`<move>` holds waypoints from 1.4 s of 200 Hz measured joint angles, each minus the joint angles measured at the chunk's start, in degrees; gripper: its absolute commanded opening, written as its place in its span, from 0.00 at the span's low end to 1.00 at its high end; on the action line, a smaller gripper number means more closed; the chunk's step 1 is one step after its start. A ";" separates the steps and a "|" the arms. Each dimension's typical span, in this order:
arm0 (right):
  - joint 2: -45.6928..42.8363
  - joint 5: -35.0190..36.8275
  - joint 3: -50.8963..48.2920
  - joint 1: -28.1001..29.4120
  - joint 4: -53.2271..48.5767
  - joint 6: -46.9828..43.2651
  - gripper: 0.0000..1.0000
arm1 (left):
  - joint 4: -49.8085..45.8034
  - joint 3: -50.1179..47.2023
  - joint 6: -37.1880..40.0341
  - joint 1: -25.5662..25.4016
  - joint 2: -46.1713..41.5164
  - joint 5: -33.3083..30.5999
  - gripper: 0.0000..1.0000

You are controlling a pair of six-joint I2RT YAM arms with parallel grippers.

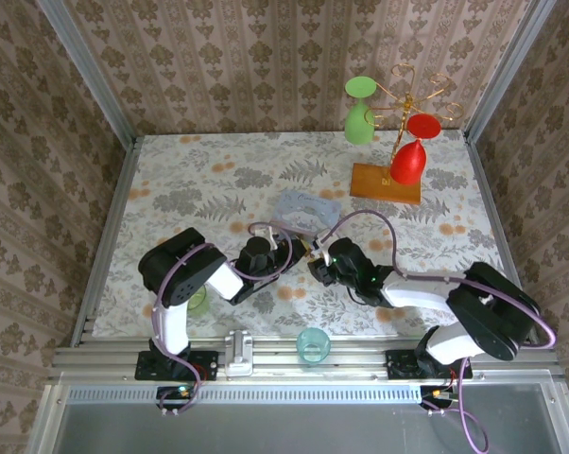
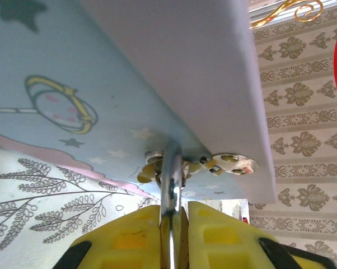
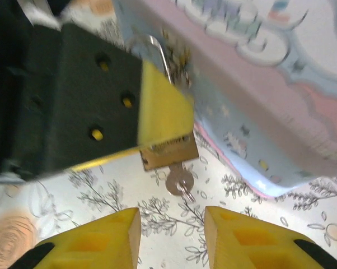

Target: Unlock the padlock with the key

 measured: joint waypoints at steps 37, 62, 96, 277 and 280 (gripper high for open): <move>4.96 1.55 1.53 1.14 -0.87 -2.60 0.37 | -1.40 -0.04 0.00 0.04 -1.51 0.33 0.00; 8.09 4.96 4.39 3.21 -0.57 -4.28 0.32 | -1.86 -0.17 0.00 0.04 -1.64 0.37 0.00; 10.75 8.94 5.90 4.81 -0.66 -6.47 0.18 | -1.53 -1.55 -0.17 0.44 -1.64 0.24 0.00; 19.67 32.81 0.63 13.77 23.93 -22.01 0.10 | 1.44 -2.86 -6.05 0.81 -1.66 -0.55 0.00; 19.69 32.83 0.83 13.75 23.78 -21.99 0.09 | 1.60 -2.93 -6.08 0.83 -1.66 -0.59 0.00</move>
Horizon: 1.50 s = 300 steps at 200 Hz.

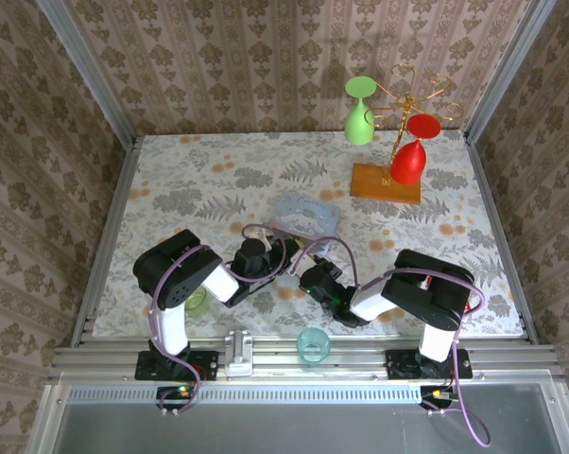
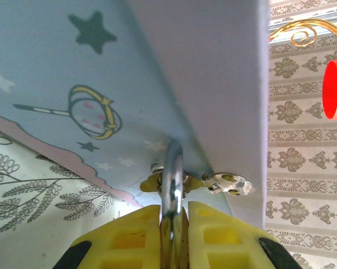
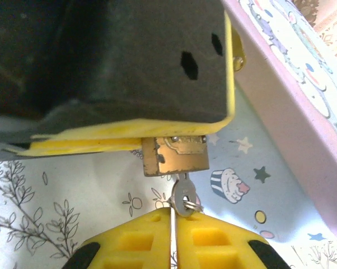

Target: Unlock the padlock with the key

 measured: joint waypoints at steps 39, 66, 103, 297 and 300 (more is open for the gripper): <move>-1.70 -5.22 0.85 -2.23 -3.67 3.28 0.05 | 0.37 -0.70 0.00 0.24 -0.20 -0.63 0.00; -6.54 -16.48 -1.57 -6.75 -4.59 8.63 0.05 | 1.16 -0.81 -0.20 0.09 -0.63 -0.42 0.00; -9.94 -32.70 -5.62 -15.54 -1.49 16.74 0.05 | 1.38 -0.83 -0.17 -0.52 -1.42 0.55 0.00; 0.96 5.20 4.94 0.76 -7.15 -1.44 0.20 | 1.11 -3.04 -1.25 0.81 -2.89 0.46 0.00; 1.14 5.86 4.94 0.94 -6.91 -1.70 0.21 | 1.16 -3.06 -1.27 0.81 -2.89 0.46 0.00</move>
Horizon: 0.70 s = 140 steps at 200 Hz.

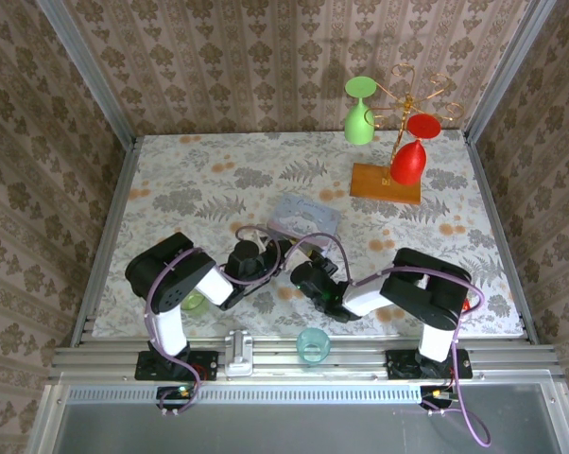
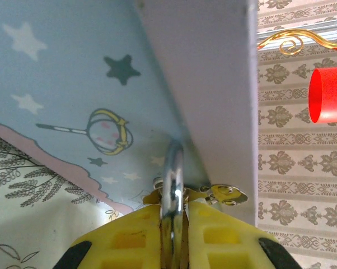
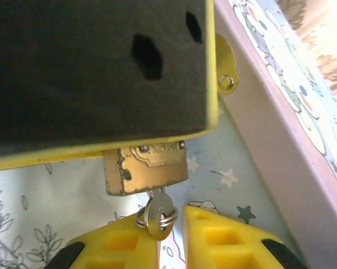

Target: Unlock the padlock with the key

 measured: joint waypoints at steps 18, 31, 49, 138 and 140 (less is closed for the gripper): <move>0.22 2.25 -0.09 0.46 1.22 -1.14 0.27 | 0.52 -0.04 -0.13 -0.02 -0.15 0.00 0.00; 0.22 3.19 -0.28 0.61 2.60 -1.75 0.29 | 0.92 -0.04 -0.20 -0.02 -0.44 0.00 0.00; 0.20 4.02 -1.70 0.90 6.16 -2.29 0.34 | 1.88 -0.04 -0.20 -0.28 -0.50 0.24 0.00; -5.20 1.62 -9.94 2.14 14.86 2.21 0.39 | 1.20 0.00 -0.48 -0.90 -0.50 0.07 0.00; -5.49 1.44 -10.21 2.10 14.86 2.19 0.39 | 1.20 0.00 -0.48 -0.90 -0.50 0.09 0.00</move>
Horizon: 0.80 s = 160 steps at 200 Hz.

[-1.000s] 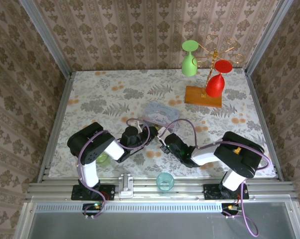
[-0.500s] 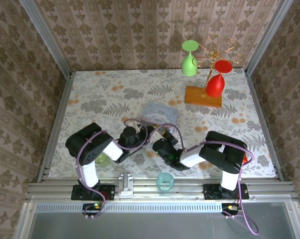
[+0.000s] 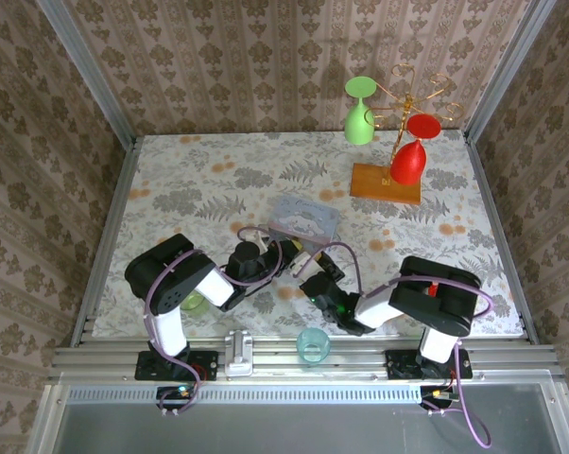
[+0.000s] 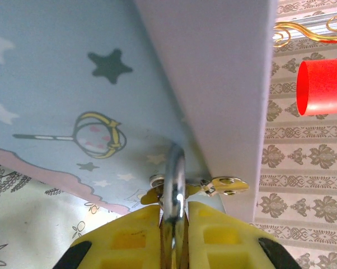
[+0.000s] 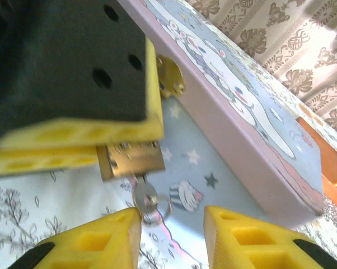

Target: Unlock the padlock with the key

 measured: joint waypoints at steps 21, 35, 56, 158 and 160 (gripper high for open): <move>-2.45 -2.67 -1.90 -0.22 -0.39 -0.28 0.42 | -0.02 0.00 0.02 0.00 0.00 -0.02 0.00; -2.86 -4.28 -2.89 -0.20 0.00 -1.81 0.44 | -0.02 0.00 0.02 0.00 0.00 -0.02 0.00; -1.88 -6.27 -3.04 -0.20 0.24 -4.02 0.44 | -0.02 0.00 0.02 0.00 0.00 -0.04 0.00; 9.79 -1.51 1.03 -0.22 14.45 -15.78 0.33 | 0.39 -0.50 0.02 0.42 -1.44 -0.70 0.00; 9.68 -1.55 0.87 -0.22 14.58 -15.69 0.33 | 0.37 -0.50 0.02 0.42 -1.46 -0.70 0.00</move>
